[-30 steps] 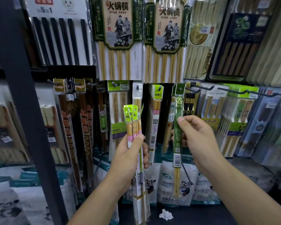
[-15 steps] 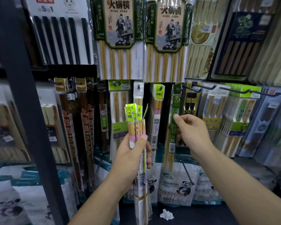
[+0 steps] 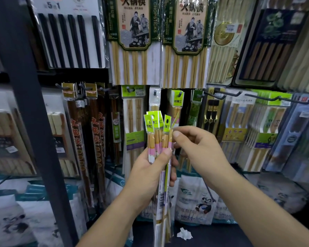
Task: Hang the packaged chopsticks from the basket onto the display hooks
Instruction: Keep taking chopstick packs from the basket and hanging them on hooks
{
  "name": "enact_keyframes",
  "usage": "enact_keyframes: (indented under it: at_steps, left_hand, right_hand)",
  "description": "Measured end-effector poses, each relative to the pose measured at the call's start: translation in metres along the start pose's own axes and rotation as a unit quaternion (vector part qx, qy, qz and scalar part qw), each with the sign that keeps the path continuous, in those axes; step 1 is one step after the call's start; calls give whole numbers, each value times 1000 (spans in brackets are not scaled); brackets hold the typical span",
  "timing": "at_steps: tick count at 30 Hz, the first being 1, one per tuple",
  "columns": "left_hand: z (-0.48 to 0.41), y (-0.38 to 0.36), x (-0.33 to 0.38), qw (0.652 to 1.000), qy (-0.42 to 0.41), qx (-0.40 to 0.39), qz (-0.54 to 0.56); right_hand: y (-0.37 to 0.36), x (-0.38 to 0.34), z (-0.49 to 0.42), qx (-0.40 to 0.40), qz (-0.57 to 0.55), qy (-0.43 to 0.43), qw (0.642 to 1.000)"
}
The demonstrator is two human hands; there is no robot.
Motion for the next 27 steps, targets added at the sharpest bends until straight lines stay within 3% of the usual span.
enact_keyframes:
  at_steps: [5,9,11,15,27]
  left_hand:
    - [2,-2,2,999,3,-8,39]
    - [2,-2,-2,999,17,-4,44]
    - [2,2,-4,999,18,21,38]
    - [3,20,-4,990,6,118,-72]
    - [2,20,-1,992,-2,111,-57]
  right_hand:
    - [-4,-3,-3,-33,-101,-29,994]
    - [-5,-4,-4,-39,-111,-45,992]
    - [-3,-8,-7,-24,-116,-47,992]
    - [12,-24,-21,42,-93,-31,994]
    - [22,-31,-45,113,-56,-38,991]
Point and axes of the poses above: each hand's wrist, its own z-axis away from the middle knuckle, its own y-axis out of the back of the hand, x = y × z, the point moved 5 cm from there along -z, towards the middle knuckle, and after that the axes turned 12 degrees about -x, right-handed, at the moved point
